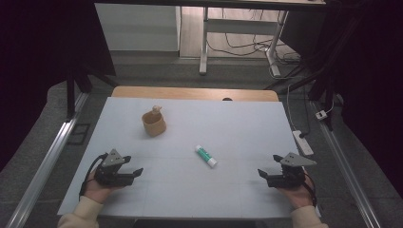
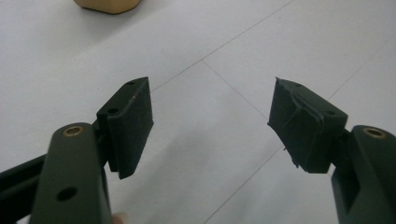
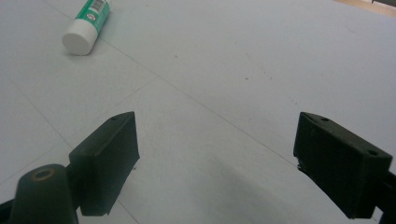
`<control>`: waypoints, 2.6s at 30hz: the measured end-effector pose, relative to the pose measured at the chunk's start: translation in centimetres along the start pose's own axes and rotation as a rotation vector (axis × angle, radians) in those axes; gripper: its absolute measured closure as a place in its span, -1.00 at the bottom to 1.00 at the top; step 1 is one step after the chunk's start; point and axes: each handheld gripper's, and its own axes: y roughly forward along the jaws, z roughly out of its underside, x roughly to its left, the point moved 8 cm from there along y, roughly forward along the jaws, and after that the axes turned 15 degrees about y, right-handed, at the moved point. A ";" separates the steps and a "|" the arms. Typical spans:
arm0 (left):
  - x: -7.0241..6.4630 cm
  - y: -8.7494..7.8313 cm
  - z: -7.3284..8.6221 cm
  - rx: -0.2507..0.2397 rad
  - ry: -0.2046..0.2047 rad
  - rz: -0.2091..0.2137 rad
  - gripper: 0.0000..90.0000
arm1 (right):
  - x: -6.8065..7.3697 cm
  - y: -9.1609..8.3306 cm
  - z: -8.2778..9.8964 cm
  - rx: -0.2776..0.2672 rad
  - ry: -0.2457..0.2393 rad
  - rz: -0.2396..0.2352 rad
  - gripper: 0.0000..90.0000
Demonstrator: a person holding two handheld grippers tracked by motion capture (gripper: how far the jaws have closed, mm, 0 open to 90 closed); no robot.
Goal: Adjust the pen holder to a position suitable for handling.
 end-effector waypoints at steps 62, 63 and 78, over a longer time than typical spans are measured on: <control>5.4 -0.1 -6.5 0.010 0.006 -0.051 -0.30 | 0.4 0.4 0.4 0.025 -0.010 -0.029 -0.56; 5.6 0.0 -6.6 0.012 0.006 -0.053 -0.30 | 0.4 0.4 0.4 0.024 -0.008 -0.029 -0.56; 9.2 1.7 -7.2 0.065 -0.050 -0.059 -0.30 | 0.4 0.5 0.5 0.028 -0.012 -0.033 -0.56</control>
